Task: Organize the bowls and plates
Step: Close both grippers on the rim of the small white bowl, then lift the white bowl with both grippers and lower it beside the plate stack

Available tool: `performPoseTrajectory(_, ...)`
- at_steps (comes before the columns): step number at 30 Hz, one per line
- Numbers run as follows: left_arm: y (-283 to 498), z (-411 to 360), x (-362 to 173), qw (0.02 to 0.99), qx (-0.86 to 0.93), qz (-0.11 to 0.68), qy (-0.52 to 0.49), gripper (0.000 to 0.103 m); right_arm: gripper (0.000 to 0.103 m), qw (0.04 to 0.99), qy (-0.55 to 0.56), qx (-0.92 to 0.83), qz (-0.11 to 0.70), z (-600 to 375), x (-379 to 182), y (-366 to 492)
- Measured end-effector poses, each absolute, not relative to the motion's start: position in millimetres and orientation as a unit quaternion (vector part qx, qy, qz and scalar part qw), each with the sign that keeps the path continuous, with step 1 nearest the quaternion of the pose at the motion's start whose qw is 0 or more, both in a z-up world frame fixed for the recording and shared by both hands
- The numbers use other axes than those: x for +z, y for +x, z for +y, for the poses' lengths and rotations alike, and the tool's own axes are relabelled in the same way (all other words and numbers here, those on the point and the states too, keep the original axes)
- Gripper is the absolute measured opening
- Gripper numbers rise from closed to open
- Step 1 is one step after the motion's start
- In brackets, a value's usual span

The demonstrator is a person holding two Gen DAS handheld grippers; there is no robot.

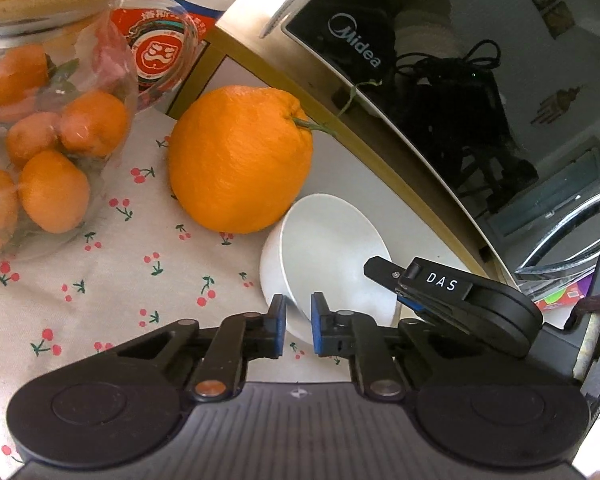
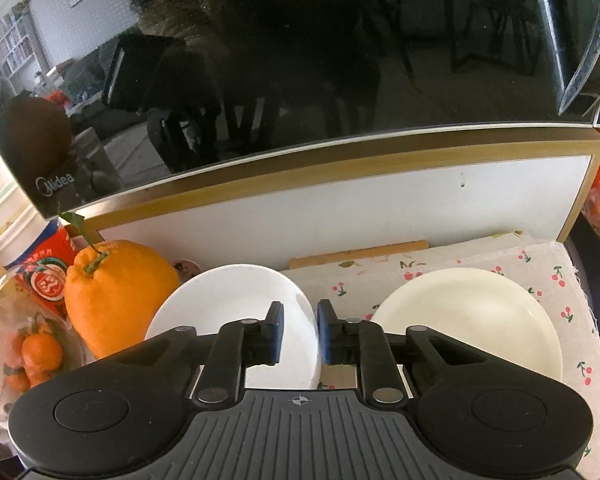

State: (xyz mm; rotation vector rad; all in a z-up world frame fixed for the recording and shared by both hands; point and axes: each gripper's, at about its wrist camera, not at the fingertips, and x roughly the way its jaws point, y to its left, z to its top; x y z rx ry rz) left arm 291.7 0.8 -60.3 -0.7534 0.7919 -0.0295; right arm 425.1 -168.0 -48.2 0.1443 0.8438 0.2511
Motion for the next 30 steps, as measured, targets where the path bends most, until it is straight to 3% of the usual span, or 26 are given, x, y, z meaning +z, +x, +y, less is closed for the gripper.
performPoseTrajectory(13,290,7,-51,0.86,-0.016,0.367,-0.353,0.012,0.014,0.9,0.086,0.121,0.411,-169,-49,421)
performPoseTrajectory(30,272,19,-24,0.867,-0.047,0.377,-0.324,0.012,0.014,0.902,0.11,0.113,0.402,-172,-10,383)
